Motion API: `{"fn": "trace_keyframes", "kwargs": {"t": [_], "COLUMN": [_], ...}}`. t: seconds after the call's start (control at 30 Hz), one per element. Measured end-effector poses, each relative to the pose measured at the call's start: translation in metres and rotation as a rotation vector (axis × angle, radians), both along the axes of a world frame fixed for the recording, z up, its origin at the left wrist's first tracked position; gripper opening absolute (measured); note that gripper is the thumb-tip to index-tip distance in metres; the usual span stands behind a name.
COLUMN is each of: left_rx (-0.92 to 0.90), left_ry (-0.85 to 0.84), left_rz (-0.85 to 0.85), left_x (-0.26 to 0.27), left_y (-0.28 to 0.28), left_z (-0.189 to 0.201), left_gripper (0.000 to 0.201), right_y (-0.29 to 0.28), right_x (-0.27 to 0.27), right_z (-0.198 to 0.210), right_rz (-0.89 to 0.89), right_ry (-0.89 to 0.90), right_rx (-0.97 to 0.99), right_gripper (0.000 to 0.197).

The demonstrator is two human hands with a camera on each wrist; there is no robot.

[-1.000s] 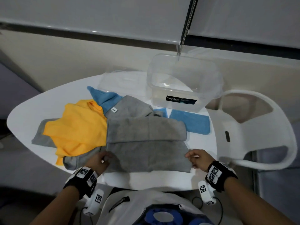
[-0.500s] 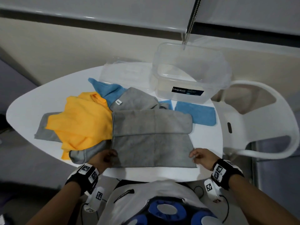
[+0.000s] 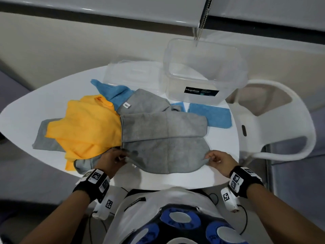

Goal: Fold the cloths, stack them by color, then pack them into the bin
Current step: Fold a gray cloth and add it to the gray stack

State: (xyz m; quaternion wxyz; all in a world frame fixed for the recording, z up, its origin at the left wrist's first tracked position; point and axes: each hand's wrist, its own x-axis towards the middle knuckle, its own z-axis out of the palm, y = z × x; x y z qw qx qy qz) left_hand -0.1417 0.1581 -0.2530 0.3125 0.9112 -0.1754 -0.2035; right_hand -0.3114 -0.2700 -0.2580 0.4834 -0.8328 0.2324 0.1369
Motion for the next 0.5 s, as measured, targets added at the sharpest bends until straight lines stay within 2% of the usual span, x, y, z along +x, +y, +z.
{"fn": "trace_keyframes", "kwargs": {"t": [0.03,0.07,0.2,0.27,0.33,0.43,0.5], "left_rx": [0.010,0.028,0.031,0.034,0.069,0.114,0.136], "left_ry": [-0.011,-0.028,-0.140,-0.084,0.012,0.099,0.125], "left_rz": [0.014,0.022,0.048,0.052,0.054,0.037,0.028], "left_x": [0.000,0.001,-0.002,-0.005,-0.008,-0.010,-0.012], "left_y": [0.001,0.002,0.005,0.007,0.010,0.014,0.013], "left_z": [-0.002,-0.003,-0.002,0.001,0.004,0.007,0.012], "left_gripper": [0.016,0.012,0.020,0.029,0.032,0.019,0.011], "right_y": [0.000,-0.001,-0.004,-0.007,-0.010,-0.013,-0.013], "right_x": [0.000,0.000,0.002,0.004,0.004,0.002,0.001], "right_z": [0.000,-0.001,0.000,0.002,0.002,0.001,0.000], "right_rz": [-0.004,-0.015,-0.091,-0.122,-0.113,-0.042,-0.018], "right_ry": [0.026,0.033,-0.072,-0.099,-0.050,0.087,0.099], "right_rx": [-0.024,-0.041,-0.138,-0.148,-0.130,-0.086,-0.047], "right_gripper": [0.016,0.018,0.027,0.033,0.041,0.040,0.040]}}
